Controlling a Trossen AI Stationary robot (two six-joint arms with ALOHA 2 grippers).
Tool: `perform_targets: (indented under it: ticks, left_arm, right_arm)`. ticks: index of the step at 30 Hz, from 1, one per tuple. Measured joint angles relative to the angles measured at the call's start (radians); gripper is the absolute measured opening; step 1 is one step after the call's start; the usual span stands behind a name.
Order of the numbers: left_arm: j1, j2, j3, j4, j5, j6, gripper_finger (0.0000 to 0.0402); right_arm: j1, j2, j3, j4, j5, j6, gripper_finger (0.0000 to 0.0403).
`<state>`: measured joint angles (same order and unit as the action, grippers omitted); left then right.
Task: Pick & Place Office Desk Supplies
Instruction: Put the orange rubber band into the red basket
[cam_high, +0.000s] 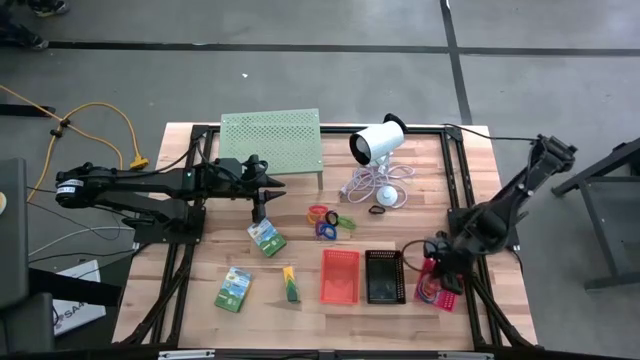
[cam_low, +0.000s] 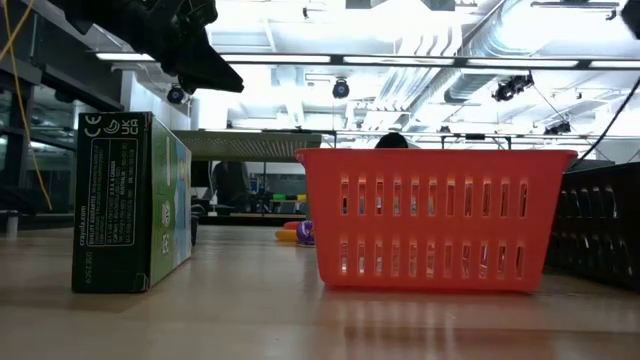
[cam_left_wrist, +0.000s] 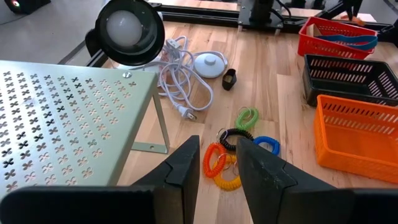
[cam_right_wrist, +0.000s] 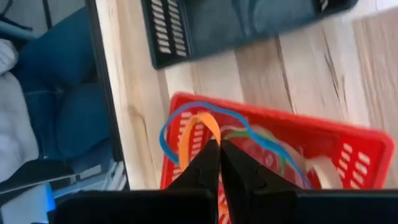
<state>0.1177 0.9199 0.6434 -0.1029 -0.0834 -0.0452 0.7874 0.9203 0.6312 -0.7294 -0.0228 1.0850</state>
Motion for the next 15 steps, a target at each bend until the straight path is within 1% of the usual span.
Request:
perform_targets:
  ticks: [7,15]
  left_arm:
    - [0.0,0.0,0.0,0.0,0.0,0.0,0.0102]
    - [0.0,0.0,0.0,0.0,0.0,0.0,0.0102]
  right_arm:
    - [0.103,0.001,0.0,-0.065,0.076,0.14,0.0003]
    - [0.158,0.001,0.0,-0.143,0.103,0.24,0.0003]
